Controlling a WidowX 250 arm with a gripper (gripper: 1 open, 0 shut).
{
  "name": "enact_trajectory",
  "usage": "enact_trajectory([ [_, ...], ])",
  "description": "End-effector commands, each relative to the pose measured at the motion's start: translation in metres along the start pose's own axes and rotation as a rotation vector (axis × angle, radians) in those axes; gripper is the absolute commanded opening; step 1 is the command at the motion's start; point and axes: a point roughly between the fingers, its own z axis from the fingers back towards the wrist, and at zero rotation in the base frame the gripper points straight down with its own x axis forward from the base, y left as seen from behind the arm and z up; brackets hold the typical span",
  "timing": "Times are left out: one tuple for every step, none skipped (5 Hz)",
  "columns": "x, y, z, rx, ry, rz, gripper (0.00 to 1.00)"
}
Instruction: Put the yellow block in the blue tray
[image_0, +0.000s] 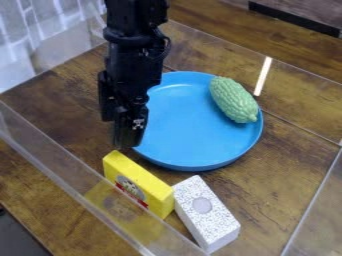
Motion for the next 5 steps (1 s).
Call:
enact_trajectory([
  [0.004,-0.001,0.001,0.023,-0.033,-0.049,1.00],
  [0.005,0.000,-0.007,0.023,-0.041,-0.063,1.00],
  [0.004,0.001,-0.015,0.026,-0.050,-0.075,1.00],
  [0.003,0.003,-0.023,0.028,-0.057,-0.087,1.00],
  [0.002,0.004,-0.030,0.030,-0.064,-0.097,1.00],
])
